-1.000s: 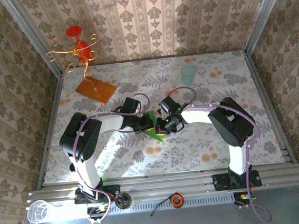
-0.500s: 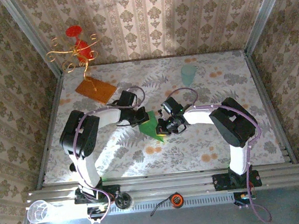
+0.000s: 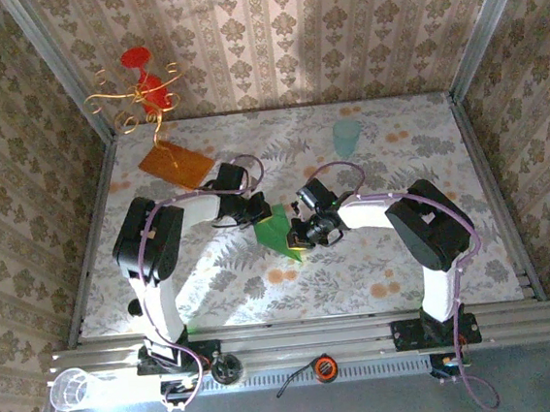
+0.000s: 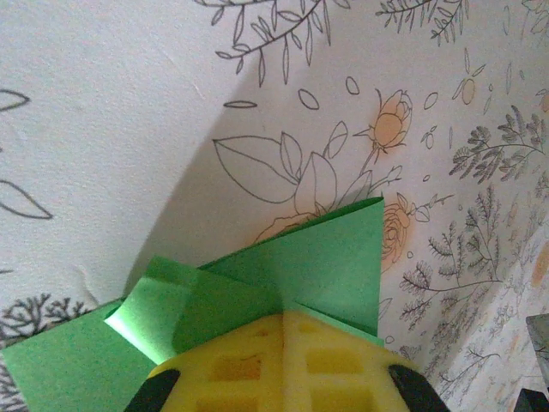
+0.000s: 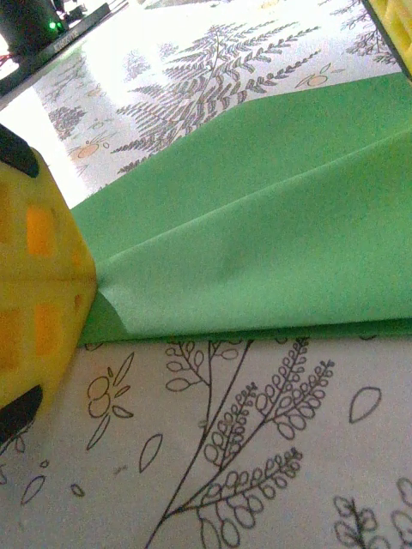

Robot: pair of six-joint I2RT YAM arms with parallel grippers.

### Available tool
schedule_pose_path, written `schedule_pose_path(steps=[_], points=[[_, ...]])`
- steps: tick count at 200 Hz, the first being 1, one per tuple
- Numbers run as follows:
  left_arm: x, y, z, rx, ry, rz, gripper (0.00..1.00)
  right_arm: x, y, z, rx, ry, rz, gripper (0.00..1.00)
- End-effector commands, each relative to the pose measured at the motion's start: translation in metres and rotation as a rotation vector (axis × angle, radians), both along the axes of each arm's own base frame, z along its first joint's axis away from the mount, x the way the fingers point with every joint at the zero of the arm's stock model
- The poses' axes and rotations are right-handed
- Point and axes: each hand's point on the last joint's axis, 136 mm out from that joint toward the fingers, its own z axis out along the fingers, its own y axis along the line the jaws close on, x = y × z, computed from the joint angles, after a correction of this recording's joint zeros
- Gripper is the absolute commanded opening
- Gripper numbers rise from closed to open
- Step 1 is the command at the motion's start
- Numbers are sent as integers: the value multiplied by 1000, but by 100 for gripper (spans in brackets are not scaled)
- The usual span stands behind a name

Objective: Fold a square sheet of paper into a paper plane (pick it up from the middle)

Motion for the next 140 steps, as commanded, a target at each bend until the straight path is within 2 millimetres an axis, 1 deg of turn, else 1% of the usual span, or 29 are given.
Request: schedule_pose_path(steps=[1,14,35,48,50,52,67,82,114,130,140], points=[[12,21,-21,43,-20,16,2,-65,-67,-62,-303,252,-21,0],[14,17,-12,17,-49,-9,2,-64,-66,-62,-301,253,-22,0],[14,2,19,-40,-123,-51,2,-64,-65,-61,-296,252,-24,0],[15,-2,38,-75,-160,-53,2,-63,-65,-61,-293,252,-24,0],[8,-11,41,-82,-163,-76,2,-64,-65,-61,-293,253,-24,0],[6,-14,44,-88,-168,-82,2,-64,-65,-61,-294,253,-24,0],[-3,-21,54,-110,-184,-87,1,-64,-65,-61,-293,253,-25,0],[-16,-25,51,-109,-169,-93,1,-64,-65,-62,-294,256,-26,0],[-43,-29,29,-79,-106,-128,1,-65,-64,-63,-286,258,-27,0],[-51,-31,20,-72,-80,-143,1,-65,-64,-63,-285,256,-26,0],[-53,-34,17,-79,-71,-152,1,-65,-64,-63,-285,256,-26,0]])
